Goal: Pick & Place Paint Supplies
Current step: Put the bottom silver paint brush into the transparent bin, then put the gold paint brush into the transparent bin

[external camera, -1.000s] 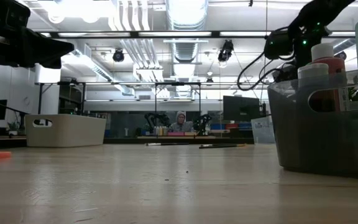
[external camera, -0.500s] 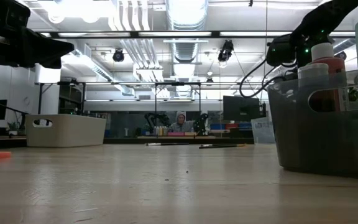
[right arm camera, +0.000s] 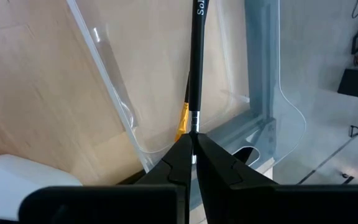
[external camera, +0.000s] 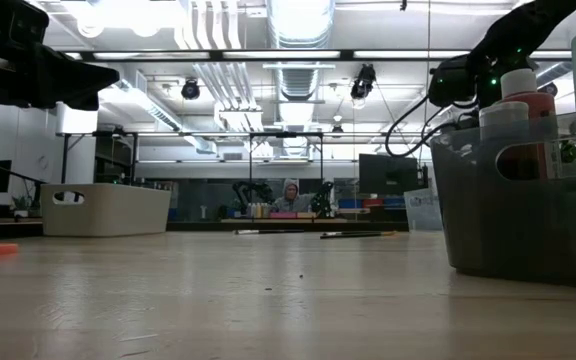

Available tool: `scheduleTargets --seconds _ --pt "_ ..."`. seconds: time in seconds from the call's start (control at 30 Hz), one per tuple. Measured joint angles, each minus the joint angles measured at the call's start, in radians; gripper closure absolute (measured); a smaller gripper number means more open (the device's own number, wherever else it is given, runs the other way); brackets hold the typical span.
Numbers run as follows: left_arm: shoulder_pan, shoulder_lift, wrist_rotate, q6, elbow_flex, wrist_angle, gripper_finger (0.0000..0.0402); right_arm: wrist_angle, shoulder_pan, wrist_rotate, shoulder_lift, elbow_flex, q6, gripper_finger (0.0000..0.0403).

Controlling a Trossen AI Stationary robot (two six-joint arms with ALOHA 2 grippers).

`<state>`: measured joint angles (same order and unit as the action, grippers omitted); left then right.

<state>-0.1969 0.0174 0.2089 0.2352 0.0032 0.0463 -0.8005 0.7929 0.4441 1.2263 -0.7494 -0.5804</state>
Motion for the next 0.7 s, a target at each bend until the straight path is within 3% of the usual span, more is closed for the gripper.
scheduleTargets --seconds 0.13,0.43,0.7 --pt "0.0 0.0 0.0 0.0 0.0 0.0 0.0401 0.0 0.0 0.0 0.0 0.0 0.0 0.0379" --pt "0.0 0.0 0.0 0.0 0.0 0.0 0.0401 0.004 -0.001 0.001 0.0 0.0 0.053 0.0279" --pt "0.0 0.0 0.0 0.0 0.0 0.0 0.0401 0.018 -0.001 0.011 -0.002 -0.008 0.046 0.027"
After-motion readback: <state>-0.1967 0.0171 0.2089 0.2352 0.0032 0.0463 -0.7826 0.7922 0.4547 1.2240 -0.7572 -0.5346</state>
